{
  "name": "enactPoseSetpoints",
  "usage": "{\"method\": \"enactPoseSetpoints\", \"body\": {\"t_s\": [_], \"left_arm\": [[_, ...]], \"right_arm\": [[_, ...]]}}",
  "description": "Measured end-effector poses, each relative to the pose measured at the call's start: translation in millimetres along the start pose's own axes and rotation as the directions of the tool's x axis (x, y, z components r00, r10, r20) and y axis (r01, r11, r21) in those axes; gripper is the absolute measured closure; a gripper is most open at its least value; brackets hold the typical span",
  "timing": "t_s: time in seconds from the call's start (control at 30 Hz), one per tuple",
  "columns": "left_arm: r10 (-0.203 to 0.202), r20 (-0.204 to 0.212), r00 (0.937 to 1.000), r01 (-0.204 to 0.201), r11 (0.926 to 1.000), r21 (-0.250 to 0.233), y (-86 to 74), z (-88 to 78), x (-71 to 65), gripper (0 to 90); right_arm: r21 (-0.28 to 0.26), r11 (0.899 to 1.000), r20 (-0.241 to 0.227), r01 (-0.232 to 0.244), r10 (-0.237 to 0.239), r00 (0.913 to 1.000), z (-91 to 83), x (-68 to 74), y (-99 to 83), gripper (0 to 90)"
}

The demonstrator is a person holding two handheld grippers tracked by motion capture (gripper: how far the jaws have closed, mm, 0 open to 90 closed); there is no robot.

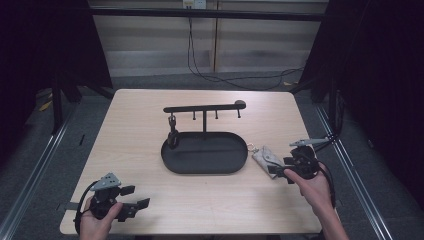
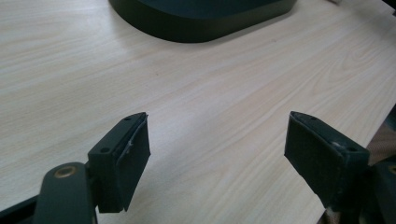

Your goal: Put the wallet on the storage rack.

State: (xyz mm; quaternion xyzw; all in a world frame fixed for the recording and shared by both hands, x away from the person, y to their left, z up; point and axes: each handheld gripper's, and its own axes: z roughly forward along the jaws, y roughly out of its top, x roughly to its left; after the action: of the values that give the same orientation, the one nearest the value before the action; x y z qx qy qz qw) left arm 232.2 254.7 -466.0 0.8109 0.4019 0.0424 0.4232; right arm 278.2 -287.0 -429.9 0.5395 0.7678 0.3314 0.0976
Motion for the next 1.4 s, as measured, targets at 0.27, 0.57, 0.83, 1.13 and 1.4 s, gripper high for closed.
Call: {"method": "enactPoseSetpoints", "body": {"t_s": [0.27, 0.57, 0.83, 1.13, 1.4], "left_arm": [[-0.005, 0.013, 0.9999, 0.005, 0.9999, 0.012, -0.3, 1.3, 2.2, 22.2], [-0.021, 0.002, 0.9998, 0.021, 0.9993, -0.031, -0.8, -2.7, 2.2, 21.7], [-0.008, 0.017, 0.9998, 0.009, 0.9998, -0.019, 0.0, -1.6, 1.2, 21.7], [0.003, -0.005, 1.0, -0.003, 0.9999, -0.011, 0.1, -0.6, 0.4, 21.7], [-0.004, -0.007, 1.0, 0.004, 0.9998, -0.02, 0.2, -1.8, 0.7, 21.7]], "right_arm": [[0.078, 0.996, 0.011, -0.045, 0.044, 0.999, 6.1, -11.1, 15.7, 22.1], [0.167, 0.984, 0.025, -0.053, 0.05, 0.9984, 19.1, -14.4, 35.3, 19.4], [0.252, 0.968, 0.043, -0.007, -0.005, 0.9991, 32.1, -12.2, 52.4, 19.1], [0.352, 0.936, 0.04, 0.032, -0.049, 0.998, 41.6, -7.9, 65.7, 22.5], [0.4, 0.916, 0.016, 0.014, -0.022, 0.9996, 56.9, -21.1, 66.0, 24.4]]}}
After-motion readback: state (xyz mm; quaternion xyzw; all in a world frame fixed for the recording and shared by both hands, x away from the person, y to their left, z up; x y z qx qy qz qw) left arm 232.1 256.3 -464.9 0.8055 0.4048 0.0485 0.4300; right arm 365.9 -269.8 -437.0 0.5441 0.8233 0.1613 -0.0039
